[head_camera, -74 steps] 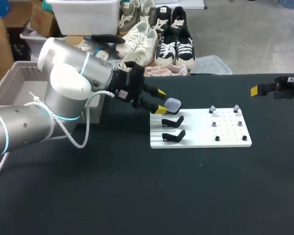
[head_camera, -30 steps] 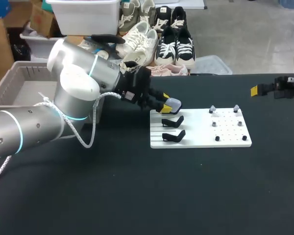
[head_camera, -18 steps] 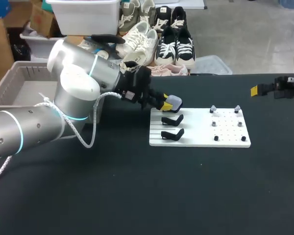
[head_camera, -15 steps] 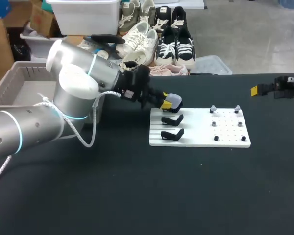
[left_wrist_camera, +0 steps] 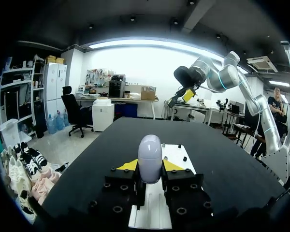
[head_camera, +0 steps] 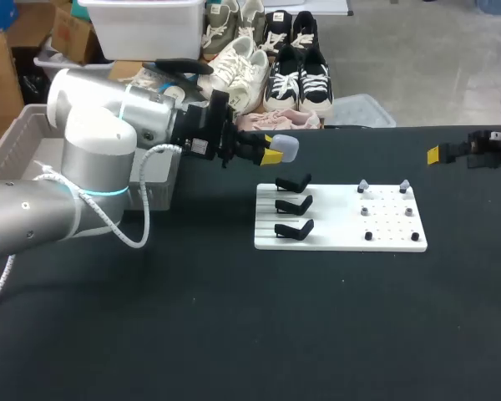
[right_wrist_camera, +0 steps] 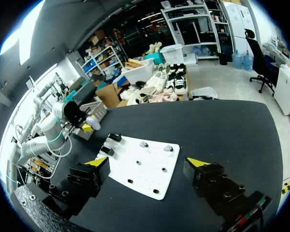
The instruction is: Pick up each earbud case from the left stands, insert the matching earbuds, close the lid, and place the case in the box.
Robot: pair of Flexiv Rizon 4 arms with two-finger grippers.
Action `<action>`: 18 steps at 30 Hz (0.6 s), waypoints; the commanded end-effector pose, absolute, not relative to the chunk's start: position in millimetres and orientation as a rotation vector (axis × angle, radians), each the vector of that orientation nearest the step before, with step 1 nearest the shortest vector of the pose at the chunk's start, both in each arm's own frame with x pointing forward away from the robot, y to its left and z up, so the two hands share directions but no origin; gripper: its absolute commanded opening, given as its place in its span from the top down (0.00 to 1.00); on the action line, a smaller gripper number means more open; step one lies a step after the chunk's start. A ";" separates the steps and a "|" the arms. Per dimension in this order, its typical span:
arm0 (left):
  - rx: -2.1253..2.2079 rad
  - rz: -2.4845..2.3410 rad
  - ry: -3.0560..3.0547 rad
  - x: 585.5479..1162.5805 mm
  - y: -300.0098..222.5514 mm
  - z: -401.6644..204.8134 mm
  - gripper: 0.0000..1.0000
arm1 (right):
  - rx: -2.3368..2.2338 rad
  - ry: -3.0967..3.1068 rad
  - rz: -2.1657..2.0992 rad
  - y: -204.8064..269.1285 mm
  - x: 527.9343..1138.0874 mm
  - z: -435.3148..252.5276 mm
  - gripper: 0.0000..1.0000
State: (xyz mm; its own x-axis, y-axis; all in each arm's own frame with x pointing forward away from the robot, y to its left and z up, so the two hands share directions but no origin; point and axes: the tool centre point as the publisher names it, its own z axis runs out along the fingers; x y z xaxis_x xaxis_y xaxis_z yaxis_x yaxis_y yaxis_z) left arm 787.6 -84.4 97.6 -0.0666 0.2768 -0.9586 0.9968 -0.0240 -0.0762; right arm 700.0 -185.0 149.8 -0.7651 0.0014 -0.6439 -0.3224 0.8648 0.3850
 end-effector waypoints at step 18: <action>1.308 -1.056 1.281 712.2 -88.8 152.3 1.00 | -0.234 2.371 0.642 -185.6 700.4 149.7 0.00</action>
State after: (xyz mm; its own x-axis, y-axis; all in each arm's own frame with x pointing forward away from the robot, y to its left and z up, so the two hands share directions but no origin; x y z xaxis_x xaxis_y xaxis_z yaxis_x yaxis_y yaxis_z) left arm 721.3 -90.0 150.4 0.0631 0.1372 -0.9885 0.9954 -0.0803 0.0524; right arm 700.0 -185.0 149.8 -0.7651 0.0014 -0.6439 -0.3223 0.8648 0.3850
